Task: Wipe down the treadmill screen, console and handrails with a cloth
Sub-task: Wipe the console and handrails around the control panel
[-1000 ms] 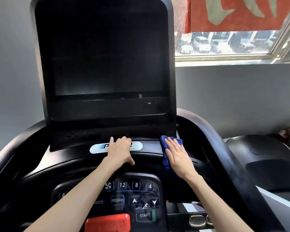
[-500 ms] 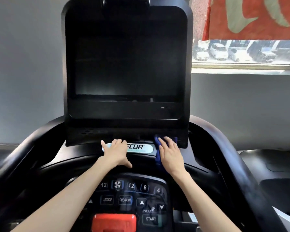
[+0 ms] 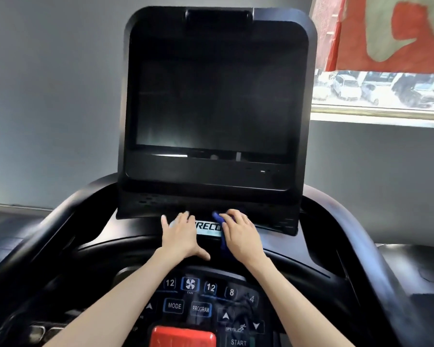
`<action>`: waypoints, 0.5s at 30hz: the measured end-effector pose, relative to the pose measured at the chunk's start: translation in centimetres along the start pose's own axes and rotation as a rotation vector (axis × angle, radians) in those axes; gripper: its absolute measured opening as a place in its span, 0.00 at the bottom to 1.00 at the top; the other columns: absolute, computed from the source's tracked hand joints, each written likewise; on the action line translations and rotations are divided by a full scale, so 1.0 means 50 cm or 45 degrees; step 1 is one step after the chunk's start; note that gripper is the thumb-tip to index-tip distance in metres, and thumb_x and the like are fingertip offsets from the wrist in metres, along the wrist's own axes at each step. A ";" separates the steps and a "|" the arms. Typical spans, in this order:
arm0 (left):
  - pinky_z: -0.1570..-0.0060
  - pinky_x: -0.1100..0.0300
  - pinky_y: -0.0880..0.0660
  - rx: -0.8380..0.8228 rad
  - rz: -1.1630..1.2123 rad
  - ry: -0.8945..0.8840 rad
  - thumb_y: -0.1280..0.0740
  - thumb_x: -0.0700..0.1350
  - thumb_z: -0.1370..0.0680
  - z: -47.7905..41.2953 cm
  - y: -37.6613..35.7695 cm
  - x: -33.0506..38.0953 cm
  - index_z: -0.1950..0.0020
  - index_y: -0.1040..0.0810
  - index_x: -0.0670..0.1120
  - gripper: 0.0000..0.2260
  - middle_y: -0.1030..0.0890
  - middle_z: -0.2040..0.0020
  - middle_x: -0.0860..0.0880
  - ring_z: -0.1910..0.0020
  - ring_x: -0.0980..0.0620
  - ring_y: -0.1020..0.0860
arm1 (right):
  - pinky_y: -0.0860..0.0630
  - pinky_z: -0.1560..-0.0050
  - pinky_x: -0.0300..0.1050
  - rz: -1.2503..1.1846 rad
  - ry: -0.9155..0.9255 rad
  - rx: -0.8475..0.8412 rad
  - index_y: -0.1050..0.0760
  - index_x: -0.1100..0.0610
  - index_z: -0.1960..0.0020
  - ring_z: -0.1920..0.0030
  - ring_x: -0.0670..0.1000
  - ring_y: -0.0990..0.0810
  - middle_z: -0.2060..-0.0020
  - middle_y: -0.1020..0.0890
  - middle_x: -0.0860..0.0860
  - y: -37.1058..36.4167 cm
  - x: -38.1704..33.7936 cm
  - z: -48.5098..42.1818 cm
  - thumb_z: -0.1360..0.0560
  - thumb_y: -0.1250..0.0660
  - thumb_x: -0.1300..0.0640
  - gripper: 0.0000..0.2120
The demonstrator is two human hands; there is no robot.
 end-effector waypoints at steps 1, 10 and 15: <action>0.28 0.37 0.56 -0.011 0.045 0.074 0.26 0.67 0.40 0.001 -0.004 -0.013 0.24 0.48 0.42 0.55 0.48 0.23 0.45 0.23 0.47 0.52 | 0.25 0.43 0.47 0.003 -0.043 0.019 0.23 0.55 0.42 0.47 0.54 0.22 0.46 0.22 0.51 0.008 0.015 0.010 0.23 0.52 0.51 0.22; 0.27 0.40 0.56 0.116 0.055 0.099 0.29 0.72 0.43 0.008 0.004 -0.035 0.25 0.44 0.43 0.57 0.38 0.27 0.49 0.25 0.51 0.43 | 0.34 0.41 0.49 -0.049 0.126 -0.292 0.30 0.55 0.32 0.39 0.56 0.31 0.37 0.28 0.52 -0.077 -0.130 -0.094 0.19 0.47 0.57 0.17; 0.27 0.40 0.55 0.110 0.004 0.084 0.29 0.71 0.42 0.004 0.014 -0.027 0.27 0.40 0.43 0.53 0.34 0.30 0.48 0.28 0.50 0.39 | 0.37 0.37 0.46 -0.040 0.145 -0.240 0.32 0.51 0.31 0.34 0.50 0.32 0.36 0.29 0.47 -0.062 -0.103 -0.060 0.23 0.59 0.45 0.27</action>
Point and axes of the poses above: each hand's wrist, its own z-axis away from the middle knuckle, its own y-axis out of the back of the hand, x = y × z, the point moved 10 cm from there along -z, towards the middle knuckle
